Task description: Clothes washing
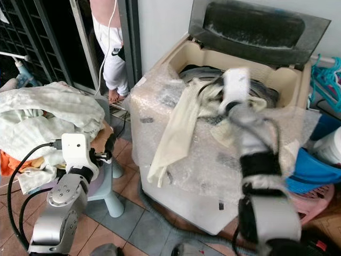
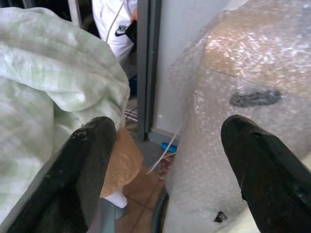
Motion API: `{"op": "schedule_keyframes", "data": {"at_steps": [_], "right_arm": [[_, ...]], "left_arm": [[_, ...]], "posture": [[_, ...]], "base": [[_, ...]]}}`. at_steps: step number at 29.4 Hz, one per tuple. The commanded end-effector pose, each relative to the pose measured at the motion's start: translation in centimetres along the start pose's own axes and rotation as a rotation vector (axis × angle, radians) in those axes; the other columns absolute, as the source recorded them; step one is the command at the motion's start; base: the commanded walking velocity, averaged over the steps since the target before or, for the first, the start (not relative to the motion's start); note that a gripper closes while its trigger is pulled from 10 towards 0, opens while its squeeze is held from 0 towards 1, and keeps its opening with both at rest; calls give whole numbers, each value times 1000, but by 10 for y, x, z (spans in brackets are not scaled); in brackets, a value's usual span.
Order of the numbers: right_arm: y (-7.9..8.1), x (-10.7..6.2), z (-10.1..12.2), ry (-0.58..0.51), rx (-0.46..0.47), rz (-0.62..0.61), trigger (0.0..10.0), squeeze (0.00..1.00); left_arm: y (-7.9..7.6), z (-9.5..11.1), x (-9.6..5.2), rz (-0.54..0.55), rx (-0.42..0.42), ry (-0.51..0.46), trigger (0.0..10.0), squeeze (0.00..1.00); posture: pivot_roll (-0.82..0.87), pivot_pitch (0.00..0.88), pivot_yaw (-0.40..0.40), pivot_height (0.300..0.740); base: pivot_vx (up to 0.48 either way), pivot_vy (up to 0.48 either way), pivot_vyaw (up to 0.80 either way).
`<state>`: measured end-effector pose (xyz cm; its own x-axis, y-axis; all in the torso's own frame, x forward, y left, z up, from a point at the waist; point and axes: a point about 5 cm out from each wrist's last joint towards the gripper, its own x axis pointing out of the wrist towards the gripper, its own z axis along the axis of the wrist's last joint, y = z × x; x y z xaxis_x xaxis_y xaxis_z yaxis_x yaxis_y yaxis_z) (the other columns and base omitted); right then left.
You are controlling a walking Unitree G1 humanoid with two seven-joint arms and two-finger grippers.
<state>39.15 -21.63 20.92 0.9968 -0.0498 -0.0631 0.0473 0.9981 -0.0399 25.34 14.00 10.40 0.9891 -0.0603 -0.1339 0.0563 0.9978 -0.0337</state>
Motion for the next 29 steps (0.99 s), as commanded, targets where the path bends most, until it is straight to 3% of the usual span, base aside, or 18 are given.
{"op": "schedule_keyframes", "data": {"at_steps": [1, 3, 5, 6, 7, 8, 9, 10, 11, 12, 14, 19, 23, 25, 28, 29], "right_arm": [[-22, 3, 31, -114, 64, -101, 0, 0], [-33, 4, 51, -163, 34, -137, 0, 0], [-26, 7, 55, -153, -140, -63, 0, 0], [-15, 9, 45, -81, -321, 58, 7294, 0], [-7, 8, 28, 10, -415, 180, 10000, 0], [-7, 8, 28, 10, -415, 180, 10000, 0], [-7, 5, 17, 44, -484, 240, 10000, 1000], [-10, 1, 5, 78, -589, 282, 10000, 1000], [-10, 1, 5, 78, -589, 282, 10000, 1000], [-14, -4, -5, 111, -683, 334, 10000, 1000], [-18, -13, -16, 151, -776, 433, 10000, 1000], [-39, -32, -15, 219, -866, 552, 10000, 1000], [-53, -45, -8, 231, -760, 626, 10000, 1000], [-58, -48, -3, 221, -655, 641, 10000, 1000], [-59, -62, -4, 232, -548, 762, 10000, 1000], [-55, -74, -8, 257, -497, 864, 10000, 1000]], "left_arm": [[-1, 3, 1, -1, 9, -11, 10000, 0], [-1, 3, 1, 1, 8, -14, 10000, 0], [-1, 3, 1, 2, 7, -14, 10000, 0], [-2, 2, 1, 5, 4, -12, 10000, 0], [-2, 2, 0, 9, 3, -9, 10000, 0], [-2, 2, 0, 9, 3, -9, 10000, 0], [-2, 1, 0, 11, 2, -6, 10000, 0], [-2, 1, 0, 14, 1, -4, 10000, 0], [-2, 1, 0, 14, 1, -4, 10000, 0], [-2, 1, -1, 15, 2, -3, 10000, 0], [-2, 0, -1, 15, 3, -2, 10000, 0], [-1, 0, 0, 15, 10, 2, 10000, 0], [-3, -2, 2, 8, 9, 4, 10000, 0], [-4, -2, 2, 5, 7, 3, 10000, 0], [-6, -4, 3, -2, 7, 7, 10000, 0], [-7, -4, 4, -5, 10, 7, 10000, 0]], "posture": [[-39, 0, -30, 740], [-40, 0, -31, 740], [-37, 0, -38, 740], [-37, 0, -40, 740], [-36, 0, -43, 740], [-36, 0, -43, 740], [-34, 0, -44, 740], [-33, 0, -45, 740], [-33, 0, -45, 740], [-31, 0, -44, 740], [-35, 0, -41, 740], [-51, 0, -34, 740], [-59, 0, -29, 740], [-67, 0, -27, 740], [-64, 0, -27, 740], [-62, 0, -24, 740]], "base": [[0, 0, 0], [0, 0, 0], [0, 0, 0], [0, 0, 0], [0, 0, 0], [0, 0, 0], [0, 0, 0], [0, 0, 0], [0, 0, 0], [0, 0, 0], [0, 0, 0], [0, 0, 0], [0, 0, 0], [0, 0, 0], [0, 0, 0], [0, 0, 0]]}}
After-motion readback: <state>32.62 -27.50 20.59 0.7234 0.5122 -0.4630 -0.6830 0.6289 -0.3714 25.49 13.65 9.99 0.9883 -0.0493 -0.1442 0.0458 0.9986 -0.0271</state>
